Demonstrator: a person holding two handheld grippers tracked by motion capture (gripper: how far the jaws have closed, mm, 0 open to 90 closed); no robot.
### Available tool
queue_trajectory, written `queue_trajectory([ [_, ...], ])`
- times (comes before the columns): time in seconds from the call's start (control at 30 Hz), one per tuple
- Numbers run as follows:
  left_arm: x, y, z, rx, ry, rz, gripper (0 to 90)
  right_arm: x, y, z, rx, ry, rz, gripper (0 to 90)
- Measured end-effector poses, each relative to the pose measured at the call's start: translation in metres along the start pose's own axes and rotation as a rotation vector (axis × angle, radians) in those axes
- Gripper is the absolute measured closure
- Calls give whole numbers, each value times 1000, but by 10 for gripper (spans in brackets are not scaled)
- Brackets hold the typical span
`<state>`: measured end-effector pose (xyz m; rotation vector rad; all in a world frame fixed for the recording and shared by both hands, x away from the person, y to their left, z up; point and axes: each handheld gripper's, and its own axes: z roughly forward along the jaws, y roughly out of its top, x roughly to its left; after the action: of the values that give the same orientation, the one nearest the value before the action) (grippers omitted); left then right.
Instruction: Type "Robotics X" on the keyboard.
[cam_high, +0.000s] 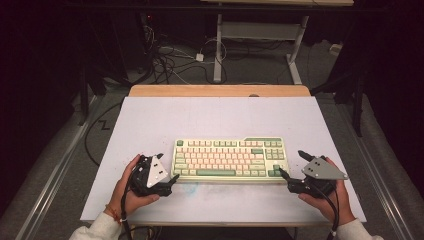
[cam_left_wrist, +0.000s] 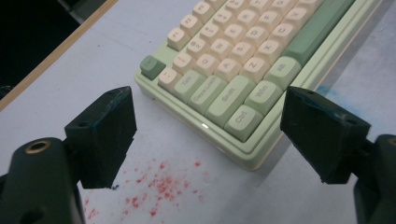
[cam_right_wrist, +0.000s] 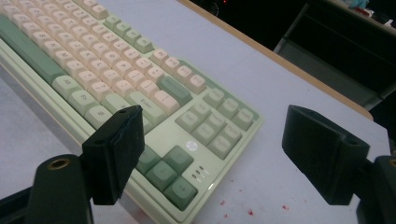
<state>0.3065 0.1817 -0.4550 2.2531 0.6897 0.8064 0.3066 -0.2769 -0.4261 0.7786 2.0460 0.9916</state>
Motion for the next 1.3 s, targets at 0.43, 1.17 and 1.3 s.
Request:
queue_trajectory([
  [0.43,6,-32,0,71,11,-41,158,-5,-24,-4,26,-32,37,207],
  [1.17,2,-40,-3,81,-6,-66,158,3,-39,-14,42,-74,79,167],
  [1.3,2,-39,-3,75,-6,-69,158,5,-37,-13,37,-76,74,166],
])
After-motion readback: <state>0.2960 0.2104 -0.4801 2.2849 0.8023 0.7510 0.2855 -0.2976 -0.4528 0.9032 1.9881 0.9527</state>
